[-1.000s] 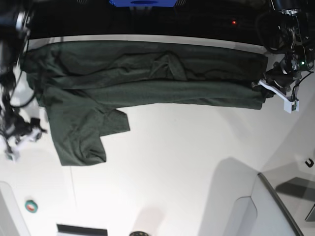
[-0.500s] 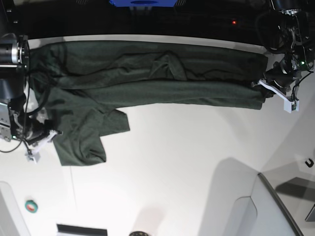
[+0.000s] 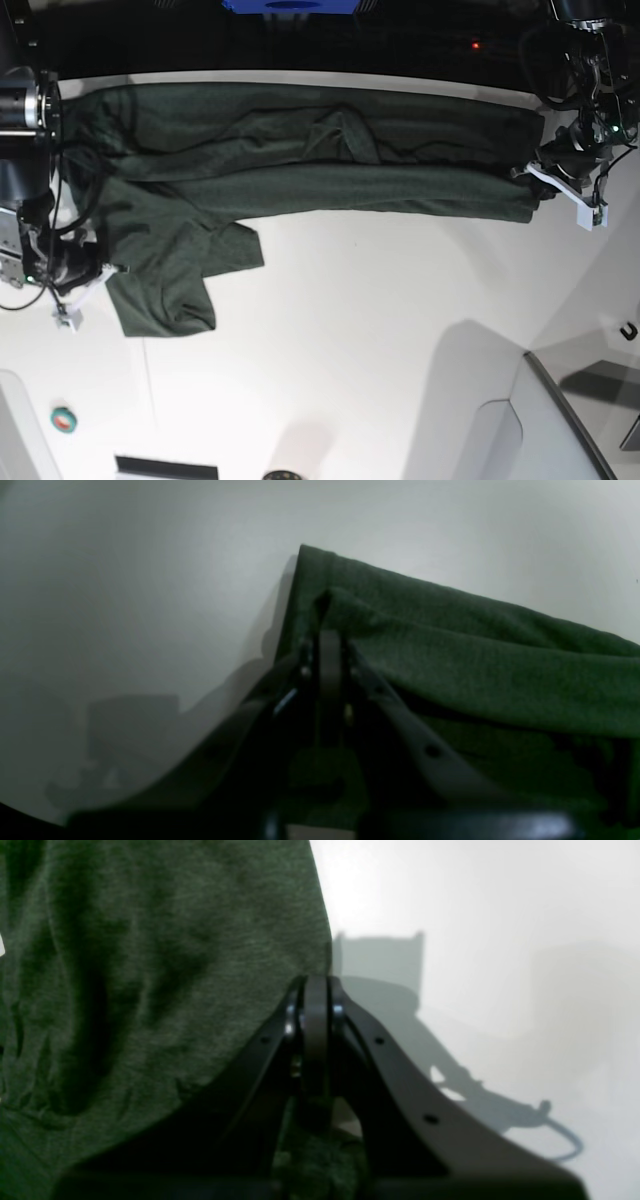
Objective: Layout the t-shirt on the table in an organized manner, then fold the t-shirt properly
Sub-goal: 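Release the right gripper and grasp the hanging green sleeve, then pull the sleeve fabric with the right gripper up onto the folded strip, then open both grippers and lift them off the shirt, then grasp the hanging sleeve with the right gripper and fold it onto the strip, then release the sleeve and withdraw the right gripper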
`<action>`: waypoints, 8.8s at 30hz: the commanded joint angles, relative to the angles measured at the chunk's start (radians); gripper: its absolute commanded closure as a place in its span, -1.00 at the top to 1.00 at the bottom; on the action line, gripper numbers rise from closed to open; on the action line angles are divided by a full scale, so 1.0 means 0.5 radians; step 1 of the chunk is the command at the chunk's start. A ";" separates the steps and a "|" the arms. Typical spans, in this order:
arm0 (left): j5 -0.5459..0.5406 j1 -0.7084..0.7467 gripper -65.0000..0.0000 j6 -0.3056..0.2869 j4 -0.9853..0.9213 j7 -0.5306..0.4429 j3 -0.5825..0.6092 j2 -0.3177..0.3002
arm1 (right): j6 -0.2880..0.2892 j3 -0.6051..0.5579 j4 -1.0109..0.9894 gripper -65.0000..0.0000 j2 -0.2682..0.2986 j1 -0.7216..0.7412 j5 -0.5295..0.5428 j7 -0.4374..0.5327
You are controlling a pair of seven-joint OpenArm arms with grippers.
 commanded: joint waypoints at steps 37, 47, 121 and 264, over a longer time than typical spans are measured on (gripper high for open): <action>-0.014 -0.021 -1.00 -0.009 0.137 -0.032 -0.036 -0.045 | 0.008 0.835 2.312 -0.99 -0.163 -1.151 0.023 -0.950; -0.014 0.032 -1.00 -0.009 0.140 -0.029 -0.018 -0.049 | 0.008 0.943 2.481 -1.00 -0.166 -1.421 0.023 -0.953; 0.428 0.305 -1.00 -0.003 0.337 -0.029 0.124 0.065 | 0.008 1.016 1.957 -0.29 -0.239 -1.489 0.023 -0.855; 0.425 0.305 -1.00 -0.009 0.291 -0.029 -0.674 0.136 | 0.008 -1.264 2.297 -0.35 -0.574 -1.126 -0.544 -0.533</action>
